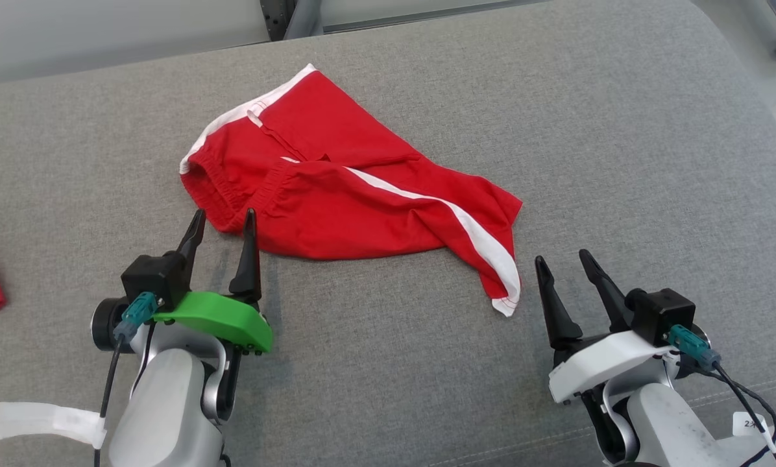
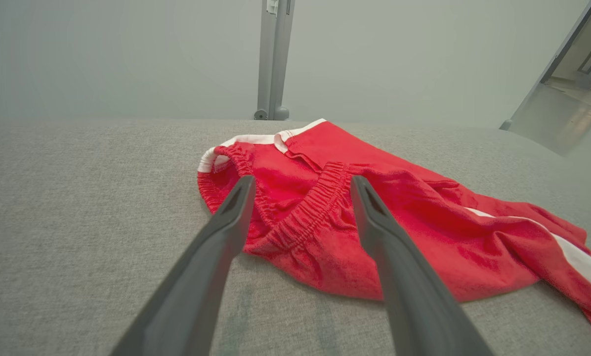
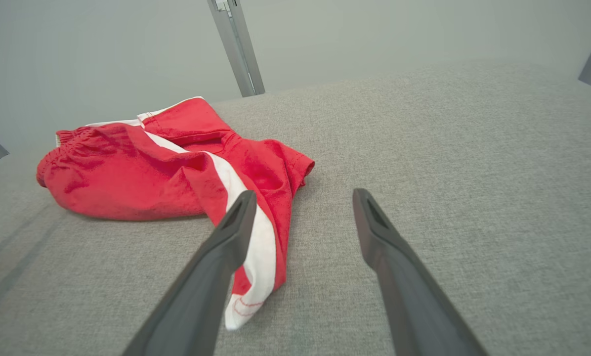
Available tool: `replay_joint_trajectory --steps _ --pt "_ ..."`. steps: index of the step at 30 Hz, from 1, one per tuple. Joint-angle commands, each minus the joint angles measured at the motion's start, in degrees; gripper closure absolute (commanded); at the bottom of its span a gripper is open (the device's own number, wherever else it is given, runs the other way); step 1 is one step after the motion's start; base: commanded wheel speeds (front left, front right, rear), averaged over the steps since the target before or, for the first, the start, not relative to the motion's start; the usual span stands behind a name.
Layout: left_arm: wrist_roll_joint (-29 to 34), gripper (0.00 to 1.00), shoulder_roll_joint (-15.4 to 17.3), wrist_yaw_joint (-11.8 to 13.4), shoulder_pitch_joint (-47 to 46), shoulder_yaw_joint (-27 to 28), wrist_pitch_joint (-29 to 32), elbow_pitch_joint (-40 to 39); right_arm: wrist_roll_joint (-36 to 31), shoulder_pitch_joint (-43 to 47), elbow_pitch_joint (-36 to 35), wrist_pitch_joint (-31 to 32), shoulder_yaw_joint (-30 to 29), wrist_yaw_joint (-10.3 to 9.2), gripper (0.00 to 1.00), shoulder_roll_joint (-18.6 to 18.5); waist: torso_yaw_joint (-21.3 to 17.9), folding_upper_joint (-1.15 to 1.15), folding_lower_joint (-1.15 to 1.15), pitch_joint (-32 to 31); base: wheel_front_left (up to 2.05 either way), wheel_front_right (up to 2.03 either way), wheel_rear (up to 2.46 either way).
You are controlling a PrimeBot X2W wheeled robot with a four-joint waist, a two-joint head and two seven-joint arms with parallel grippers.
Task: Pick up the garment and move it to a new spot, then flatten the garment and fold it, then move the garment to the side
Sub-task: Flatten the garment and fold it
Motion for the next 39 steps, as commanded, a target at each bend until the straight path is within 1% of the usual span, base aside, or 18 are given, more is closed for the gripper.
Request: replay_joint_trajectory --steps 1,5,9,16,19,24,25,26,27,32,36,39 --pt "0.8 0.00 -0.3 -1.0 -0.4 0.1 0.0 0.5 -0.3 0.1 -0.3 0.0 0.2 -0.08 0.00 -0.1 -0.5 0.00 0.00 0.7 0.00 0.00 0.00" --pt "2.7 0.00 -0.5 -2.4 -4.3 -0.3 0.0 2.5 -0.3 -0.8 -0.5 0.0 0.5 -0.08 0.00 -0.5 -1.7 0.00 0.00 2.5 0.00 0.00 0.00" --pt "3.6 0.00 -0.4 -2.9 -7.6 -0.7 0.0 5.7 -0.1 -1.2 -0.3 0.0 0.8 -0.08 0.00 -0.5 -3.2 0.00 0.00 3.5 0.00 0.00 0.00" --pt "2.8 0.00 0.9 -3.4 -14.3 0.8 0.0 15.9 0.1 -1.7 -0.5 0.0 0.4 -0.08 0.00 -0.4 -6.1 0.00 0.00 5.2 0.00 0.00 0.00" --pt "2.3 0.00 1.4 -3.4 -16.4 1.3 0.1 21.2 0.1 -1.7 -0.5 0.0 0.4 -0.08 0.00 -0.3 -6.6 0.00 0.00 5.5 0.00 0.00 0.00" --pt "1.3 0.00 1.3 -3.8 -18.7 -0.4 1.8 27.6 0.1 -1.6 -0.3 0.0 0.3 -0.08 0.00 -0.2 -6.2 0.00 0.00 5.7 0.00 0.00 0.00" --pt "1.0 0.51 1.2 -3.9 -19.0 -0.8 1.7 28.2 0.2 -1.6 -0.3 0.0 0.3 -0.08 0.00 -0.2 -6.0 0.00 0.00 5.8 0.00 0.00 0.00" --pt "0.8 0.89 1.2 -3.9 -19.3 -1.2 1.4 28.4 0.3 -1.7 -0.3 0.0 0.3 -0.08 0.00 -0.2 -5.8 0.00 0.00 5.7 0.00 0.00 0.00" --pt "0.5 1.00 1.1 -3.9 -19.4 -1.4 1.0 28.4 0.3 -1.8 -0.4 0.0 0.3 -0.08 0.00 -0.2 -5.4 0.00 0.00 5.7 0.00 0.00 0.00" --pt "-1.8 1.00 0.4 -3.9 -17.5 -4.4 -0.1 25.0 0.5 -0.9 -0.3 0.0 -0.3 -0.08 0.00 -0.1 -2.8 0.00 0.00 4.6 0.00 0.00 0.00" --pt "-3.2 1.00 0.3 -3.9 -14.3 -5.9 0.0 16.9 0.6 0.2 0.2 0.0 -1.1 -0.08 0.00 -0.2 0.9 0.00 0.00 2.9 0.00 0.00 0.00" --pt "-3.2 1.00 0.8 -3.9 -11.0 -6.7 -0.1 10.1 0.7 0.5 0.5 0.0 -1.2 -0.08 0.00 -0.4 3.9 0.00 0.00 1.4 0.00 0.00 0.00"
